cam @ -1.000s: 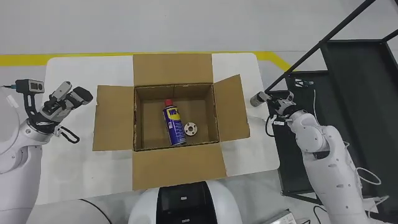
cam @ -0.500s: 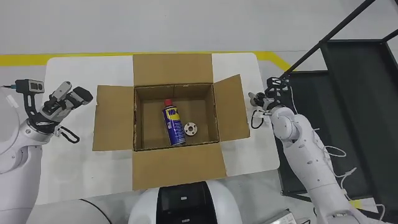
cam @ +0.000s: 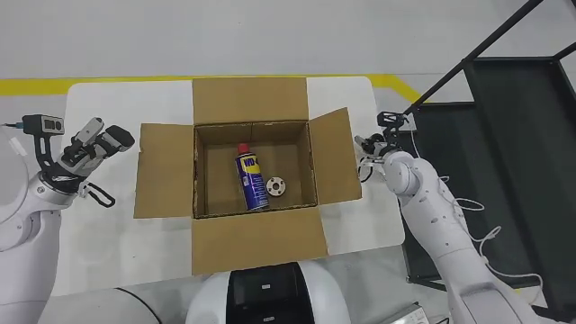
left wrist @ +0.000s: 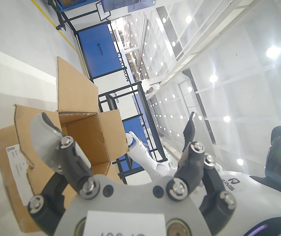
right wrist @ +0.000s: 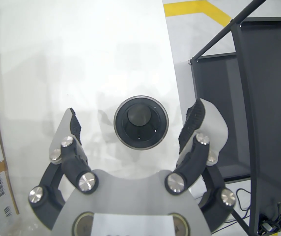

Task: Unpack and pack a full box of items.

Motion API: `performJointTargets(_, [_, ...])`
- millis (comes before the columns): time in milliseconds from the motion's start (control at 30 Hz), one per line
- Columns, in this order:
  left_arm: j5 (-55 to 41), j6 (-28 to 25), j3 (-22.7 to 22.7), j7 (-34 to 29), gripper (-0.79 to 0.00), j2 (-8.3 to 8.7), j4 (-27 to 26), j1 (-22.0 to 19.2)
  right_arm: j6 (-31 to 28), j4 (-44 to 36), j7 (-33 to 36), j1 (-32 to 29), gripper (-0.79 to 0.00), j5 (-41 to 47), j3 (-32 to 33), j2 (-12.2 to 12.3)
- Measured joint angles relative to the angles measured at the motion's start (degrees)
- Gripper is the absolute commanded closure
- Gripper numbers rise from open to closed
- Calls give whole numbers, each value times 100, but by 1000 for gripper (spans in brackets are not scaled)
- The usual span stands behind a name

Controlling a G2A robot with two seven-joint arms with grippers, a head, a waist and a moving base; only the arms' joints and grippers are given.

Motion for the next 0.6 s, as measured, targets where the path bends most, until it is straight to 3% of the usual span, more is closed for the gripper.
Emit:
performJointTargets(33, [0,0,0,0,-785,0,0,0,-4,36,-9,20,-385,-1,-11,-5])
performJointTargets(133, [0,0,0,0,-785,0,0,0,76,133,-5,95,-28,2,-46,-28])
performJointTargets(167, [0,0,0,0,-785,0,0,0,121,157,-11,119,0,6,-57,-37])
performJointTargets(600, [0,0,0,0,-785,0,0,0,276,164,-141,123,0,-143,-94,-78])
